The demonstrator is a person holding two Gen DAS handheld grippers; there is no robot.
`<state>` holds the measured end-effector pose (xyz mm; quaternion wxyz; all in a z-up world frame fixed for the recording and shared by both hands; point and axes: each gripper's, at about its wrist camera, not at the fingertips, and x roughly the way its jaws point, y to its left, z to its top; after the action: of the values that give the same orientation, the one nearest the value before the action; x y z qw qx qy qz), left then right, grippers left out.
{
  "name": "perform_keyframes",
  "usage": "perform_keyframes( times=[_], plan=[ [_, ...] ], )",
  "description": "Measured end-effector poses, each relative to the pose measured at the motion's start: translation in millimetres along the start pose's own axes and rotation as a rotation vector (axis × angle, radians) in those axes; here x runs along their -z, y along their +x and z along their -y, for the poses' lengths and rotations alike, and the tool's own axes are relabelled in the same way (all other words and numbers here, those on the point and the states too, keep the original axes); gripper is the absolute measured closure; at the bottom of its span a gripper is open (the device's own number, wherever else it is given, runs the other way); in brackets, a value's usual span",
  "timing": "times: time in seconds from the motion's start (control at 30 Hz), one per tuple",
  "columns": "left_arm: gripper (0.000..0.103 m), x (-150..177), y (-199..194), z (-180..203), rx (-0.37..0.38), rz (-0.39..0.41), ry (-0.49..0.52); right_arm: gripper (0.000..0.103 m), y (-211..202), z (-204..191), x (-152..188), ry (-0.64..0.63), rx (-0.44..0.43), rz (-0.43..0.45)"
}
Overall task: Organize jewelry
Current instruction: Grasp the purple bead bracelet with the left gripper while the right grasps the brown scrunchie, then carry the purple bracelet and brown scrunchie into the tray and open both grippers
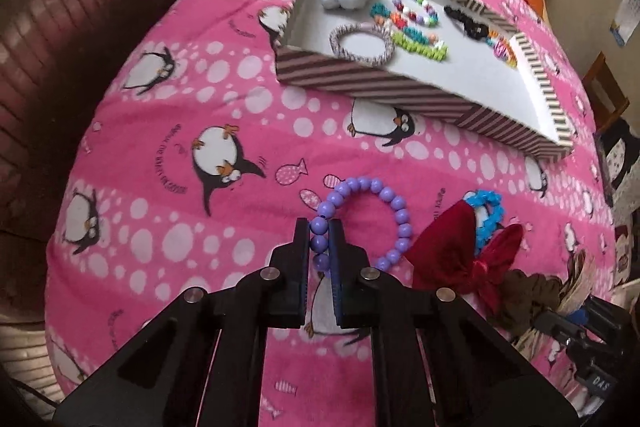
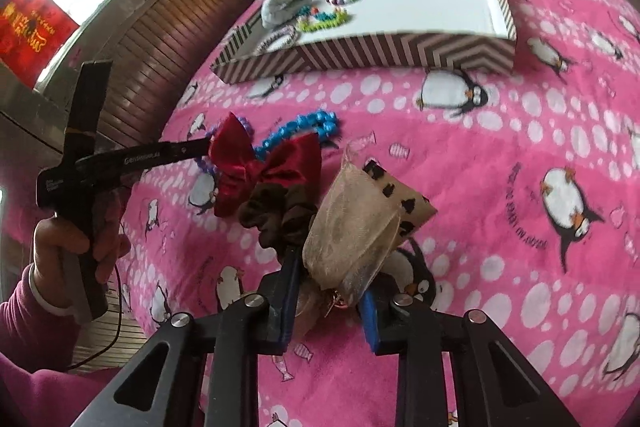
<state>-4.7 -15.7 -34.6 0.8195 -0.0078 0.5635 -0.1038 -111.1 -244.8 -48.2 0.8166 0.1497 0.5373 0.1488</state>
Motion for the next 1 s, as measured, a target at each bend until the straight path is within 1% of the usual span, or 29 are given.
perform_keyframes(
  times=[0.27, 0.37, 0.43, 0.67, 0.87, 1.0],
  plan=[
    [0.095, 0.5, -38.2, -1.0, 0.0, 0.073, -0.007, 0.082, -21.8, 0.6, -11.6, -0.034, 0.01, 0.046],
    [0.095, -0.4, -46.5, -0.1, -0.012, 0.09, -0.005, 0.082, -28.8, 1.1, -16.7, -0.046, 0.014, 0.062],
    [0.095, -1.1, -52.1, 0.0, -0.017, 0.101, -0.004, 0.085, -34.7, 1.0, -19.8, -0.054, 0.015, 0.074],
    [0.095, -6.5, -69.7, 3.9, -0.04, 0.146, 0.01, 0.085, -50.6, -0.3, -28.6, -0.075, 0.023, 0.121],
    [0.095, -10.5, -76.8, 9.0, -0.04, 0.16, 0.029, 0.085, -59.3, 1.7, -31.3, -0.068, 0.026, 0.15],
    [0.095, -15.7, -81.5, 14.7, -0.025, 0.162, 0.049, 0.085, -66.0, 3.4, -33.0, -0.064, 0.03, 0.168]
  ],
)
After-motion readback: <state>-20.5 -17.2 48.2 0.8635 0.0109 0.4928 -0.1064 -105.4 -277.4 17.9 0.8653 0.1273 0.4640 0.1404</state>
